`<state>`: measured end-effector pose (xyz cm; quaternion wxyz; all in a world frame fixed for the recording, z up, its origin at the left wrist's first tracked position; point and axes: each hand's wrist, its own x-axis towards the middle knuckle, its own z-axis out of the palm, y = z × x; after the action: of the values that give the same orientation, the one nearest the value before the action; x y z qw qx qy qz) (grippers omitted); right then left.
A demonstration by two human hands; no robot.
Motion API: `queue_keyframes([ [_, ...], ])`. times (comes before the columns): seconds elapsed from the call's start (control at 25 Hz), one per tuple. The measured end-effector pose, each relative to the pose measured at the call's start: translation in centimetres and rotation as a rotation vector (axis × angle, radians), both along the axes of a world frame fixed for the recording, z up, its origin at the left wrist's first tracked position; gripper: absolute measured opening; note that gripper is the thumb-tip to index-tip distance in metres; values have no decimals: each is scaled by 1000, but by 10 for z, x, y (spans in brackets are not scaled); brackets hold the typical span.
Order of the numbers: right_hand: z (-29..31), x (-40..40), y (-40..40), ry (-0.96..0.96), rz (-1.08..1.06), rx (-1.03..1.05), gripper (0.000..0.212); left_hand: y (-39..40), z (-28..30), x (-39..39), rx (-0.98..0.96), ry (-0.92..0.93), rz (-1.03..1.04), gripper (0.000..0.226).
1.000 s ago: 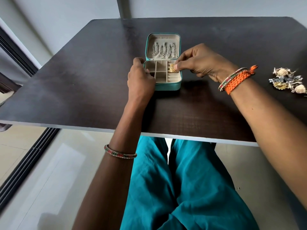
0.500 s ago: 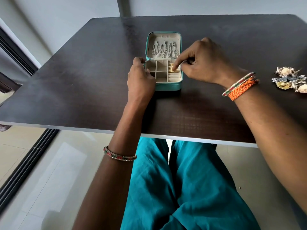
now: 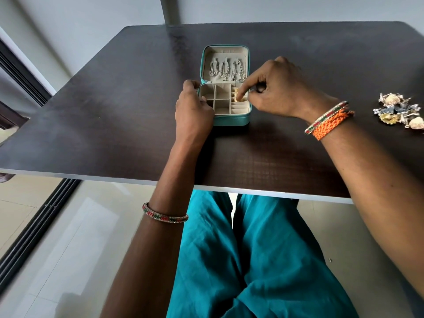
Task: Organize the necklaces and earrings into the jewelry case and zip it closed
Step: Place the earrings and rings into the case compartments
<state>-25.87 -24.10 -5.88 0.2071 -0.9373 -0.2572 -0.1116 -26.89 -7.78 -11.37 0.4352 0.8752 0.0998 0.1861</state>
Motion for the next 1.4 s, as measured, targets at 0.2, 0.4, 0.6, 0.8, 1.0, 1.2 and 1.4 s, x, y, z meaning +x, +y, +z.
queue_keyframes([
  [0.2, -2, 5, -4, -27, 24, 89, 31, 0, 0, -1, 5, 6, -3, 32],
  [0.4, 8, -1, -21, -104, -8, 297, 28, -16, 12, -23, 327, -273, 53, 42],
  [0.6, 13, -34, -61, -107, -91, 302, 22, -74, 23, -39, 386, -479, -244, 41],
  [0.8, 3, -58, -133, -144, -300, 255, 21, -134, 29, -39, 177, -415, -470, 44],
  [1.0, -28, -70, -211, -36, -549, 170, 19, -187, 19, -14, 223, -169, -749, 42],
  [1.2, -53, -76, -221, -35, -563, 226, 28, -228, 7, 11, 366, -25, -862, 55],
  [1.4, -46, -65, -208, -32, -462, 245, 33, -231, -1, 16, 453, -78, -847, 52],
])
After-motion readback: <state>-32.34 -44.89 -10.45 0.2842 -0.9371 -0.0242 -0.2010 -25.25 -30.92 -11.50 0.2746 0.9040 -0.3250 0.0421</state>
